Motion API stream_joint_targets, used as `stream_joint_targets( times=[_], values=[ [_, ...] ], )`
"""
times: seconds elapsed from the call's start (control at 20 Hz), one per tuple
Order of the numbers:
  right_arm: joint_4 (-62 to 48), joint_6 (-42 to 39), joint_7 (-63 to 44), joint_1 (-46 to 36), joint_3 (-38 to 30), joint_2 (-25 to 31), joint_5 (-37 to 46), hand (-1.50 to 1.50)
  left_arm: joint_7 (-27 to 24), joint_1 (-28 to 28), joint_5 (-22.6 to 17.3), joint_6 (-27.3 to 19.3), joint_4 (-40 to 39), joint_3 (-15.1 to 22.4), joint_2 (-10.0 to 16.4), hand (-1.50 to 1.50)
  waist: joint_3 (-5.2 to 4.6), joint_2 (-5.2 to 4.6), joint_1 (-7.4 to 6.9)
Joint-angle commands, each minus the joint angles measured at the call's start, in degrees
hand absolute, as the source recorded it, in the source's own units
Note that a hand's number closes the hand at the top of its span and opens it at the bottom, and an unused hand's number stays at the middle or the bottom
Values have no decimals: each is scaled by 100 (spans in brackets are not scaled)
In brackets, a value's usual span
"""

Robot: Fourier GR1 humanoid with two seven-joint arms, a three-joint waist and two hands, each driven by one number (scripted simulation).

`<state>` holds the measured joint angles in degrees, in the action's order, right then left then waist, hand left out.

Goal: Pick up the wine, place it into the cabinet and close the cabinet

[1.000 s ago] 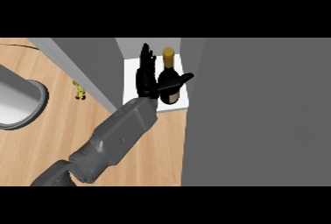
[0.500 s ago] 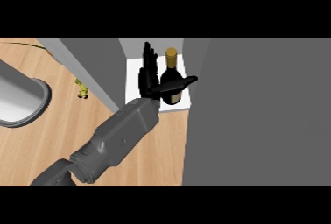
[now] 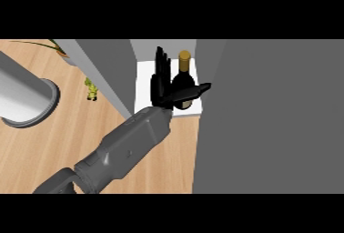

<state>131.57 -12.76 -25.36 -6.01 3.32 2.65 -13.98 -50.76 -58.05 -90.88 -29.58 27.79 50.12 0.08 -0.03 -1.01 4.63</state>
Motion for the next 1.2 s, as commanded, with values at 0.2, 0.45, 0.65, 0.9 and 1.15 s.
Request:
stream_joint_targets(
  times=[0.2,0.45,0.65,0.9,1.15],
  values=[
    [29,183,-137,-31,251,-93,372,-150,-539,547,-86,-40,694,478,-8,-150,-1,36,-153],
    [440,285,-424,16,-72,32,57,-150,-651,879,161,-439,1244,651,-8,-150,2,88,-310],
    [-38,-40,211,370,-109,10,110,-150,-670,991,489,-472,1244,578,-8,-150,6,93,-375],
    [597,246,-291,410,-29,3,161,-150,-488,1204,1080,-185,1301,221,-8,-150,4,104,-418],
    [492,118,-255,357,-298,152,-80,-150,-519,2007,1629,-585,2477,404,208,-150,6,126,-487]
  ],
)
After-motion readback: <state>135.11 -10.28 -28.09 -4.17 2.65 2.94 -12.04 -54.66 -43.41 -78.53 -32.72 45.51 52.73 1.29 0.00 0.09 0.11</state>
